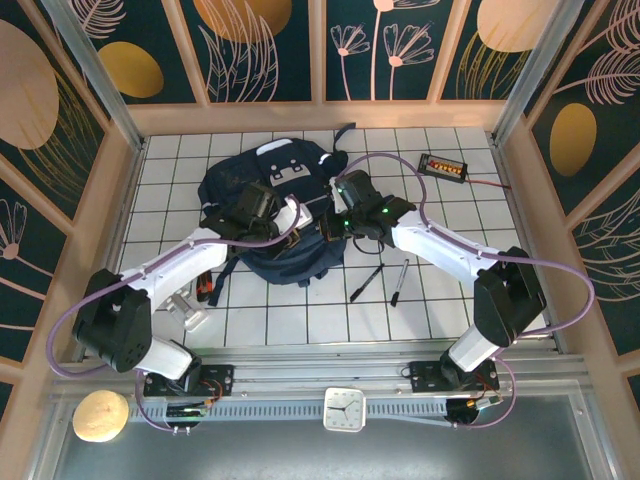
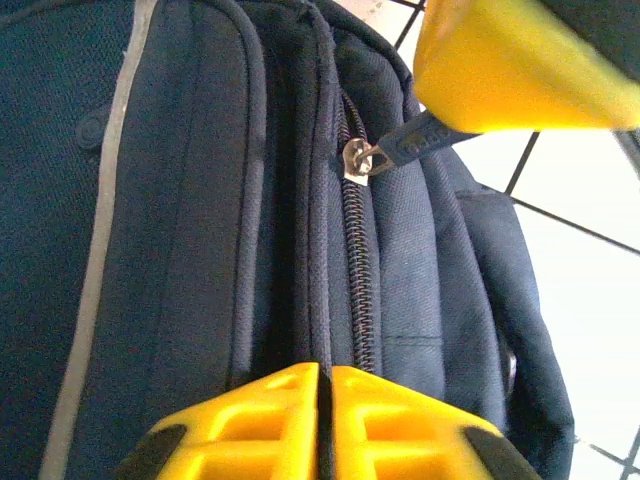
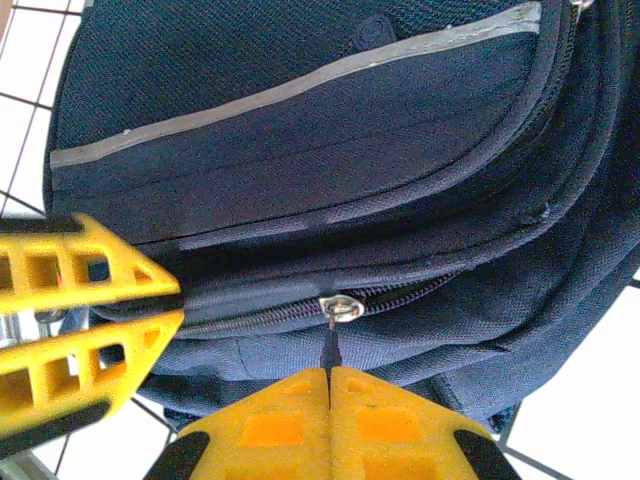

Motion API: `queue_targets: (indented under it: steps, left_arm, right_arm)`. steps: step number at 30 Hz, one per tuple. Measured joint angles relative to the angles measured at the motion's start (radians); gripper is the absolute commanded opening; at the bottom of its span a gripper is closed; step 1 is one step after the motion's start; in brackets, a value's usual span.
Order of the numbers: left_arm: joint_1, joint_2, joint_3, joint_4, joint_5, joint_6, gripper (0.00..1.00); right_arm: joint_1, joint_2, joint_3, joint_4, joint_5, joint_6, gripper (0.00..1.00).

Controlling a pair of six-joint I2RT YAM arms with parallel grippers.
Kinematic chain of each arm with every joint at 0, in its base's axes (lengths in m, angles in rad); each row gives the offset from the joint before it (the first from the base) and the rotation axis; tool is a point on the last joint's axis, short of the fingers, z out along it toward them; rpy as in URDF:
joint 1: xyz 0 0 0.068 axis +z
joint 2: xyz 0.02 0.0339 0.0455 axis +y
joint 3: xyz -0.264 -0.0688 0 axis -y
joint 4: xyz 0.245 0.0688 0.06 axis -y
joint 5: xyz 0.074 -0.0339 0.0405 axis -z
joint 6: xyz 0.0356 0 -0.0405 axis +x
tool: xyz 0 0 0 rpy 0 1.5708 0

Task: Pack books, pencil case, and school supplies into a backpack

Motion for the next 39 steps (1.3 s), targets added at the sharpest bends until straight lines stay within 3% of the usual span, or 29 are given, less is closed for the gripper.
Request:
queue_targets:
  steps: [16,30,39]
  left_arm:
    - [-0.001,-0.050,0.000,-0.035,0.026,0.048,0.00]
    - [-0.001,-0.058,-0.002,-0.045,0.024,0.053,0.00]
    - [-0.001,-0.091,-0.020,-0.048,0.015,0.072,0.00]
  right_arm:
    - [-0.002,0.003,0.000,0.024,0.014,-0.061,0.00]
    - [-0.024,0.090,0.000,0.058,-0.031,-0.431,0.00]
    - [-0.093,0.089,-0.001,0.055,-0.027,-0.548,0.00]
